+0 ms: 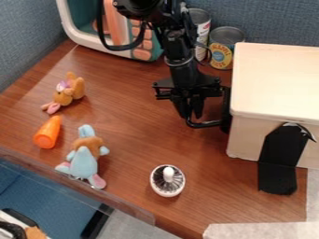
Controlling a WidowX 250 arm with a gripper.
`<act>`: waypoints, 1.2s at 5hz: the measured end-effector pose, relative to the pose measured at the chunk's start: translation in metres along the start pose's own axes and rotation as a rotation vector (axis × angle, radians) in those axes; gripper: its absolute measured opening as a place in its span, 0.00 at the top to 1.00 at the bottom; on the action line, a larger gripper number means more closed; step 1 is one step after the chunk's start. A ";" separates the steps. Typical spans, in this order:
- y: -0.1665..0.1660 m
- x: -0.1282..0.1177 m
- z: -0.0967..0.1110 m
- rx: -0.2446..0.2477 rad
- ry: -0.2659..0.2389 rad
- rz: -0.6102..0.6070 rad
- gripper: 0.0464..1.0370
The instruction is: Open the drawer
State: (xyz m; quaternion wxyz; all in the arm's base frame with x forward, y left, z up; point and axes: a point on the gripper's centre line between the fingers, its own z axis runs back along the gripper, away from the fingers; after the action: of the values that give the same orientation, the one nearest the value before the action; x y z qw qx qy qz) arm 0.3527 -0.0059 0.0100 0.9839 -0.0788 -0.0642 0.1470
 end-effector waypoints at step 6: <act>0.100 -0.004 0.026 0.084 -0.038 0.121 0.87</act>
State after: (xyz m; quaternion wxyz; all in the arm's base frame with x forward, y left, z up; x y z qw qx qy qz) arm 0.3170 0.0905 0.0181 0.9742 -0.0381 -0.0719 0.2103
